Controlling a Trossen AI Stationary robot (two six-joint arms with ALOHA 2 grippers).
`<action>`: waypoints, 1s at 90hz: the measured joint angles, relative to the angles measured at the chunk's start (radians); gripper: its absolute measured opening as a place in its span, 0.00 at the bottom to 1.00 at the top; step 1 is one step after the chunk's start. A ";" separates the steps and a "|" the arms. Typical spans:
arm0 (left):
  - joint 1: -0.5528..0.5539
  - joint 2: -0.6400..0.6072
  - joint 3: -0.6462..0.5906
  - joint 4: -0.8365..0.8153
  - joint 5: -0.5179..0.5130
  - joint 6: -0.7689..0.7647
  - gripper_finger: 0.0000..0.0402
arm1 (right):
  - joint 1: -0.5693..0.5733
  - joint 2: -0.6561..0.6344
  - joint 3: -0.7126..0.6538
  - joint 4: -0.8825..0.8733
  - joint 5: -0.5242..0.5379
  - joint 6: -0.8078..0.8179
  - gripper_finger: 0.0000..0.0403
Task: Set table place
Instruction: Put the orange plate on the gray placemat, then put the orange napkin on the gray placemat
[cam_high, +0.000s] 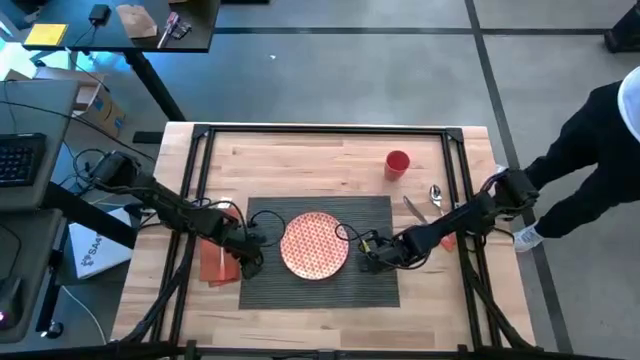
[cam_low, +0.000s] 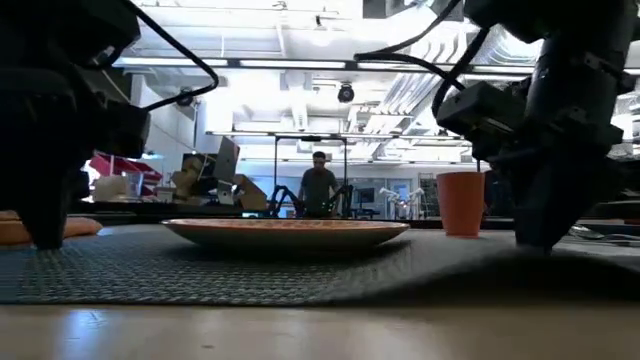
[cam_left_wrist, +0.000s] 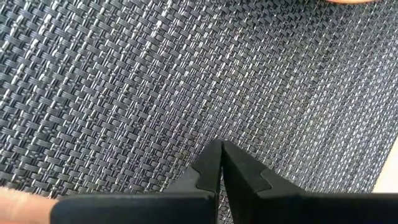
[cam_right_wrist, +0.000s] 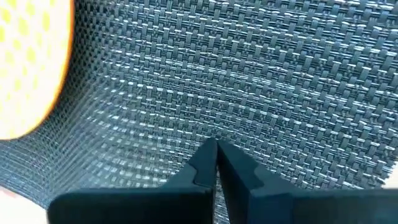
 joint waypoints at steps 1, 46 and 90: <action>0.000 0.000 0.002 -0.003 -0.003 0.000 0.00 | -0.001 0.000 0.000 0.000 0.000 0.000 0.00; 0.005 -0.089 0.140 -0.454 0.117 -0.128 0.05 | -0.004 -0.019 0.000 0.019 0.018 -0.005 0.00; 0.011 -0.109 -0.001 -0.223 0.174 -0.351 0.26 | -0.004 -0.021 0.000 0.019 0.038 -0.034 0.00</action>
